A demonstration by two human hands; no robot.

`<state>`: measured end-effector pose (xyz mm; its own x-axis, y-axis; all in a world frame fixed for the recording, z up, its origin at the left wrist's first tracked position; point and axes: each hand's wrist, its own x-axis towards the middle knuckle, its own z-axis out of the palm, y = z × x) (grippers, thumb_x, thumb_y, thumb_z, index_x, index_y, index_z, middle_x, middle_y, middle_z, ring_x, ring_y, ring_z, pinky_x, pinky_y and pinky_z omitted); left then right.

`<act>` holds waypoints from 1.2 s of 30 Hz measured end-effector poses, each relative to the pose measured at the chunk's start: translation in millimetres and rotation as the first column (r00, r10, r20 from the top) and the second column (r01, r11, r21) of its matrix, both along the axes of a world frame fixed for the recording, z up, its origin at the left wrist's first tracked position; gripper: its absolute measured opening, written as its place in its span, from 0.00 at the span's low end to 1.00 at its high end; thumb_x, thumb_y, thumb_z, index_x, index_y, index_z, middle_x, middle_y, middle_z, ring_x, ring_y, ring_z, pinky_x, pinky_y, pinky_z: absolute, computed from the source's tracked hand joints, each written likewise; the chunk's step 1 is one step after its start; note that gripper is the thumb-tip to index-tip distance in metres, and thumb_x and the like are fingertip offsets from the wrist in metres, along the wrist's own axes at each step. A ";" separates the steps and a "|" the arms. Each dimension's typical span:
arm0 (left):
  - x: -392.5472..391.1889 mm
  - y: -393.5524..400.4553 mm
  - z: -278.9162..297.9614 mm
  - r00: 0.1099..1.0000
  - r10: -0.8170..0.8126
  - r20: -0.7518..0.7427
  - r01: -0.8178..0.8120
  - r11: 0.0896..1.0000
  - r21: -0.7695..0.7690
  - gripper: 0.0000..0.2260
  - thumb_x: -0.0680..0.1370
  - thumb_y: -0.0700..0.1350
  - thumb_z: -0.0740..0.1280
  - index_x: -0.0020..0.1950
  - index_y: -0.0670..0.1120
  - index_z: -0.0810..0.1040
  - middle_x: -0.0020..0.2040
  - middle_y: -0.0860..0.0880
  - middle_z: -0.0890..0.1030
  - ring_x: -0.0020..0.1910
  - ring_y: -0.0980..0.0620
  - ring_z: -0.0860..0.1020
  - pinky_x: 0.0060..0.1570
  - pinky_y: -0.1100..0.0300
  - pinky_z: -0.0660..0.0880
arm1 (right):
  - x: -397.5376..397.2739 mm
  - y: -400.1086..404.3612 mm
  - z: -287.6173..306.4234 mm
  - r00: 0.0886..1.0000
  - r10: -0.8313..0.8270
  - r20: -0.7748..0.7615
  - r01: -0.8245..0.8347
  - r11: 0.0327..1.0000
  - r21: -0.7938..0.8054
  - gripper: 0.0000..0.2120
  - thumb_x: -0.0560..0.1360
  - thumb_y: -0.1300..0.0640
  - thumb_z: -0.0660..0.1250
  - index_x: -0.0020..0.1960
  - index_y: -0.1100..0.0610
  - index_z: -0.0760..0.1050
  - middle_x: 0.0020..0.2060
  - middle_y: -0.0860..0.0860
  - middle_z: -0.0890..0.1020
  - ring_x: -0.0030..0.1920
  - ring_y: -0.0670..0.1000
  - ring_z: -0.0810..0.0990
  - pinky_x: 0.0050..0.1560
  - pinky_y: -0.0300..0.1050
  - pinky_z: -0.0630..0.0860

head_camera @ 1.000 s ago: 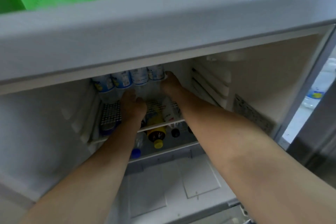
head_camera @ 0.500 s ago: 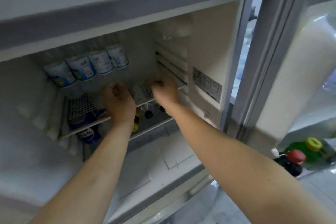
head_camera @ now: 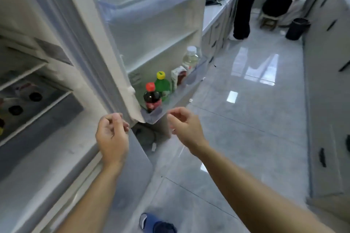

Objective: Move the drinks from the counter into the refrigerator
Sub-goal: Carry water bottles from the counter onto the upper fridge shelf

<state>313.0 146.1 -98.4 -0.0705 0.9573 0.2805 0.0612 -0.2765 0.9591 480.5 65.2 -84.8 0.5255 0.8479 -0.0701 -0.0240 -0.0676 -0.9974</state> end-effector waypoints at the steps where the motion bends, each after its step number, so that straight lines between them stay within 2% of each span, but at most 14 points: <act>1: 16.4 -12.8 -7.7 0.998 -0.056 -0.012 0.056 0.998 -0.025 0.08 0.81 0.53 0.61 0.44 0.54 0.75 0.35 0.48 0.78 0.31 0.55 0.75 0.33 0.60 0.72 | 21.5 -22.6 -7.0 0.997 -0.073 -0.003 0.073 0.997 -0.041 0.06 0.76 0.62 0.68 0.44 0.53 0.81 0.35 0.49 0.82 0.36 0.49 0.79 0.39 0.44 0.77; 4: 58.2 -44.0 -31.1 0.973 -0.219 -0.071 0.211 0.972 -0.104 0.08 0.82 0.48 0.61 0.44 0.54 0.76 0.34 0.49 0.78 0.31 0.58 0.75 0.29 0.66 0.72 | 79.9 -86.3 -30.1 0.964 -0.264 -0.030 0.256 0.954 -0.159 0.05 0.77 0.61 0.68 0.45 0.53 0.80 0.37 0.50 0.81 0.35 0.48 0.79 0.37 0.43 0.77; 6: 79.4 -57.5 -51.1 0.930 -0.336 -0.145 0.305 0.931 -0.202 0.08 0.83 0.46 0.62 0.46 0.53 0.77 0.35 0.49 0.79 0.30 0.59 0.76 0.30 0.64 0.73 | 110.8 -124.6 -49.5 0.923 -0.381 -0.046 0.362 0.904 -0.227 0.04 0.77 0.61 0.67 0.47 0.55 0.80 0.38 0.52 0.81 0.33 0.46 0.78 0.33 0.41 0.76; 8: 93.7 -66.1 -75.3 0.863 -0.463 -0.204 0.377 0.857 -0.350 0.07 0.83 0.46 0.62 0.49 0.50 0.78 0.38 0.48 0.81 0.34 0.56 0.77 0.32 0.61 0.74 | 134.0 -157.2 -70.4 0.881 -0.471 -0.049 0.437 0.849 -0.297 0.03 0.77 0.60 0.67 0.47 0.55 0.79 0.38 0.52 0.81 0.32 0.45 0.78 0.30 0.38 0.75; 10: 101.7 -70.3 -103.5 0.790 -0.570 -0.224 0.398 0.756 -0.519 0.07 0.83 0.46 0.63 0.53 0.46 0.78 0.41 0.46 0.81 0.38 0.51 0.78 0.33 0.58 0.75 | 150.7 -183.4 -92.7 0.837 -0.543 -0.068 0.485 0.794 -0.368 0.03 0.78 0.60 0.66 0.48 0.55 0.79 0.39 0.52 0.81 0.32 0.46 0.78 0.31 0.39 0.75; 13: 105.0 -69.8 -148.9 0.684 -0.686 -0.248 0.327 0.593 -0.736 0.08 0.83 0.46 0.62 0.55 0.43 0.77 0.45 0.44 0.82 0.40 0.48 0.78 0.36 0.57 0.75 | 170.0 -215.1 -127.4 0.779 -0.621 -0.091 0.511 0.712 -0.482 0.03 0.78 0.59 0.66 0.49 0.57 0.79 0.41 0.53 0.82 0.35 0.50 0.78 0.33 0.43 0.75; 15: 101.6 -66.9 -176.8 0.644 -0.728 -0.236 0.246 0.489 -0.837 0.08 0.83 0.47 0.62 0.51 0.44 0.77 0.45 0.43 0.81 0.39 0.47 0.78 0.35 0.59 0.74 | 179.0 -233.7 -148.0 0.741 -0.665 -0.092 0.520 0.656 -0.547 0.03 0.78 0.59 0.66 0.48 0.57 0.78 0.41 0.55 0.81 0.35 0.51 0.77 0.33 0.44 0.74; 18: 90.4 -60.1 -213.2 0.624 -0.742 -0.244 0.104 0.388 -0.916 0.11 0.83 0.47 0.63 0.48 0.40 0.77 0.41 0.43 0.78 0.32 0.49 0.73 0.29 0.62 0.70 | 186.4 -259.5 -173.6 0.692 -0.719 -0.071 0.517 0.561 -0.647 0.03 0.78 0.60 0.66 0.47 0.57 0.78 0.41 0.55 0.79 0.35 0.52 0.76 0.34 0.45 0.74; 21: 85.3 -53.2 -235.1 0.604 -0.755 -0.256 -0.025 0.303 -0.953 0.12 0.83 0.48 0.62 0.52 0.39 0.77 0.43 0.42 0.79 0.34 0.48 0.73 0.34 0.59 0.72 | 187.0 -284.7 -193.9 0.666 -0.745 -0.044 0.481 0.474 -0.738 0.04 0.78 0.59 0.66 0.50 0.59 0.78 0.42 0.55 0.80 0.36 0.52 0.76 0.36 0.46 0.75; 26: 121.8 -38.9 -241.0 0.549 -0.788 -0.278 -0.084 0.279 -0.957 0.11 0.83 0.48 0.62 0.53 0.40 0.77 0.45 0.42 0.81 0.35 0.48 0.75 0.35 0.59 0.74 | 177.9 -329.2 -227.1 0.618 -0.786 -0.003 0.413 0.328 -0.850 0.05 0.79 0.58 0.66 0.52 0.58 0.77 0.43 0.56 0.82 0.40 0.55 0.78 0.41 0.49 0.78; 29: 170.2 -27.6 -234.5 0.517 -0.809 -0.281 -0.067 0.289 -0.955 0.11 0.83 0.48 0.62 0.54 0.40 0.77 0.46 0.42 0.81 0.37 0.47 0.76 0.37 0.58 0.75 | 176.6 -354.6 -245.7 0.583 -0.813 -0.005 0.354 0.259 -0.899 0.05 0.79 0.57 0.66 0.51 0.58 0.78 0.43 0.57 0.82 0.40 0.56 0.79 0.40 0.49 0.78; 33: 262.3 -11.6 -219.6 0.498 -0.814 -0.300 -0.003 0.344 -0.939 0.11 0.83 0.48 0.61 0.55 0.41 0.77 0.50 0.42 0.81 0.44 0.45 0.78 0.41 0.55 0.76 | 204.6 -379.6 -267.9 0.498 -0.867 -0.010 0.271 0.167 -0.948 0.05 0.77 0.59 0.68 0.48 0.61 0.78 0.42 0.59 0.82 0.39 0.59 0.80 0.40 0.49 0.79; 36: 338.8 -1.9 -200.8 0.516 -0.795 -0.318 0.061 0.404 -0.913 0.09 0.83 0.47 0.62 0.55 0.42 0.76 0.49 0.43 0.80 0.43 0.46 0.78 0.40 0.56 0.76 | 258.0 -382.3 -277.8 0.488 -0.873 -0.002 0.241 0.136 -0.961 0.05 0.76 0.62 0.69 0.46 0.65 0.78 0.42 0.62 0.83 0.40 0.61 0.80 0.44 0.53 0.80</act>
<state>651.8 144.3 -299.1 0.2614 0.5696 -0.7793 0.8340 0.2731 0.4794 738.5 -317.1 -362.6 0.4017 -0.3757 -0.8351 -0.8648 -0.4558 -0.2109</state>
